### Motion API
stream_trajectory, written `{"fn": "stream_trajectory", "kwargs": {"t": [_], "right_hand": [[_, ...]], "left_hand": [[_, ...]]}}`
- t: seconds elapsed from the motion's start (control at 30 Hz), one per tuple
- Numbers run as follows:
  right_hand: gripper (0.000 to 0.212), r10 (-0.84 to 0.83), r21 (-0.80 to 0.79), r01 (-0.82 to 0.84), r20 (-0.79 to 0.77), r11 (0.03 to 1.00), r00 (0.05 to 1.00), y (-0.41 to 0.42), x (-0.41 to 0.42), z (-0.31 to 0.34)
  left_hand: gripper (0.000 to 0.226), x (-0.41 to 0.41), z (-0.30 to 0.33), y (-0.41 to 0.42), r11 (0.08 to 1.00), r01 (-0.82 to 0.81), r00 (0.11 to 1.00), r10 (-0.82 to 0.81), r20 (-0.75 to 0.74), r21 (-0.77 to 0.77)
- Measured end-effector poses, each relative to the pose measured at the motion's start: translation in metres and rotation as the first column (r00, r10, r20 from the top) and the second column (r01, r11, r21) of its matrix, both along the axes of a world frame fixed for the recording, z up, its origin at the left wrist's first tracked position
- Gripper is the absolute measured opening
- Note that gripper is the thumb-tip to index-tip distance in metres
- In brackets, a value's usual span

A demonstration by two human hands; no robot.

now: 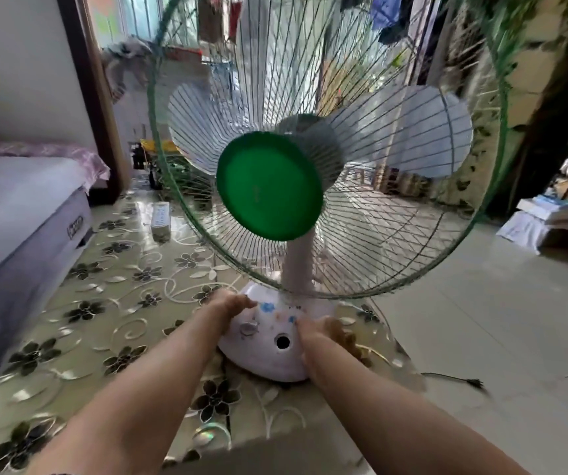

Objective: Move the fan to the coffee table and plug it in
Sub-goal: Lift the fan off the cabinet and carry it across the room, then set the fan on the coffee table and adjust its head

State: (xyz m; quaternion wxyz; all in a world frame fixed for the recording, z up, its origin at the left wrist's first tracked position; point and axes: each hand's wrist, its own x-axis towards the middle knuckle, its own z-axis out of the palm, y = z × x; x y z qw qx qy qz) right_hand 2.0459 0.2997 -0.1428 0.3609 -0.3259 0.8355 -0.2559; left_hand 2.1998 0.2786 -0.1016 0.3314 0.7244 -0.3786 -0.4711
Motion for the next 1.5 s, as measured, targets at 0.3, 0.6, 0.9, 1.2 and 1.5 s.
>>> {"fn": "stream_trajectory", "kwargs": {"t": [0.3, 0.6, 0.9, 1.2, 1.5], "right_hand": [[0.07, 0.029, 0.047, -0.029, 0.015, 0.998, 0.999, 0.005, 0.006, 0.028], [0.065, 0.197, 0.325, -0.156, -0.1, 0.933, 0.975, 0.072, 0.023, 0.121], [0.056, 0.263, 0.421, -0.16, -0.199, 0.893, 0.944, 0.15, 0.016, 0.285], [0.06, 0.49, 0.22, -0.438, -0.401, 0.872, 0.774, 0.219, -0.019, 0.454], [0.063, 0.502, 0.075, -0.579, -0.597, 0.812, 0.626, 0.255, -0.049, 0.547]], "left_hand": [[0.063, 0.003, 0.011, 0.003, 0.994, 0.089, 0.99, -0.096, 0.106, 0.07], [0.075, 0.004, 0.103, 0.05, 0.939, 0.197, 0.828, -0.313, 0.466, 0.281], [0.054, 0.001, 0.263, 0.126, 0.908, 0.26, 0.715, -0.41, 0.566, 0.329], [0.053, -0.028, 0.415, 0.202, 0.903, 0.404, 0.587, -0.377, 0.716, 0.145], [0.045, -0.061, 0.512, 0.244, 0.793, 0.609, 0.389, -0.305, 0.869, 0.006]]}}
